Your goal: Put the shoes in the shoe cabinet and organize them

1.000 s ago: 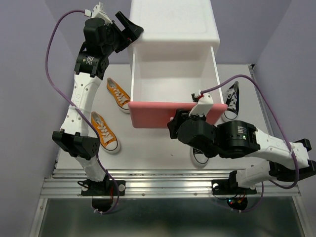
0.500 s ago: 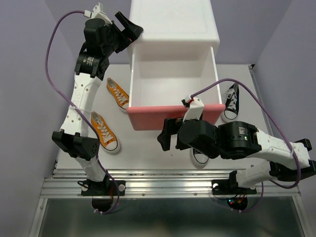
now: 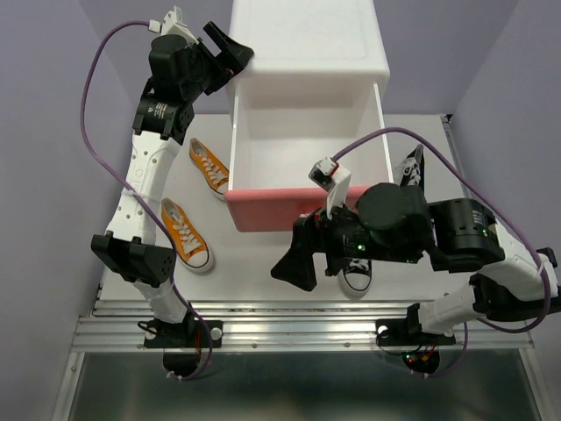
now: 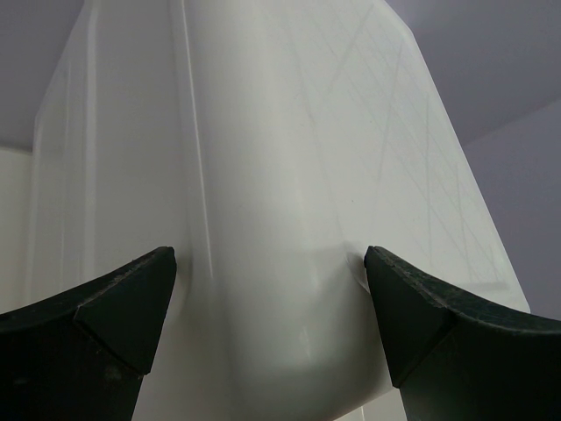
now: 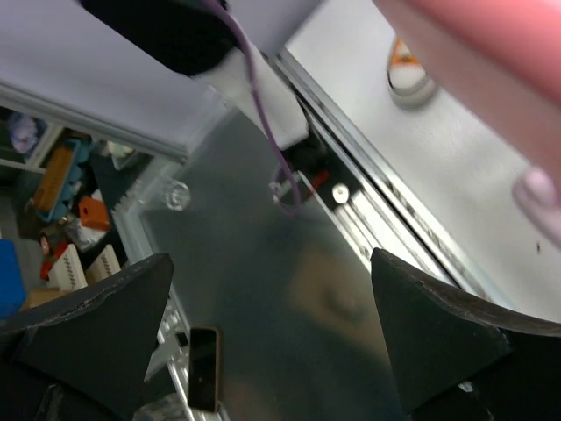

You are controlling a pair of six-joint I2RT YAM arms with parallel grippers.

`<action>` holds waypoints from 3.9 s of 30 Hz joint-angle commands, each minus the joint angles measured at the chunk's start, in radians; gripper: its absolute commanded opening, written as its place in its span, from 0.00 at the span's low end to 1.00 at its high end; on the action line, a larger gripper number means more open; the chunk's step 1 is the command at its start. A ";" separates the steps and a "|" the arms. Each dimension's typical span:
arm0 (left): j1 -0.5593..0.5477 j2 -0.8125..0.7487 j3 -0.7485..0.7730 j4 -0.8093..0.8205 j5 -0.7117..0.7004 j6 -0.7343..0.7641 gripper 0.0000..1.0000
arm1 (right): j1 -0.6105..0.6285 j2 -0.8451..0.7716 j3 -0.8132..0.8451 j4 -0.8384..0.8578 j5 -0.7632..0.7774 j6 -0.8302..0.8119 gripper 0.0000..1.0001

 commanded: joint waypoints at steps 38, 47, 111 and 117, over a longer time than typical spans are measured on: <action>0.002 0.077 -0.022 -0.242 -0.006 0.050 0.99 | -1.425 0.157 0.068 0.331 -0.103 -0.088 1.00; 0.002 0.065 -0.052 -0.250 -0.005 0.082 0.99 | -1.469 0.031 -0.315 0.090 -0.105 -0.074 1.00; 0.002 -0.003 -0.247 -0.190 -0.015 0.056 0.99 | -1.237 -0.131 -0.907 0.307 0.004 0.015 0.01; 0.002 0.011 -0.215 -0.211 0.000 0.062 0.99 | -1.365 -0.069 -0.624 0.263 0.110 -0.060 0.01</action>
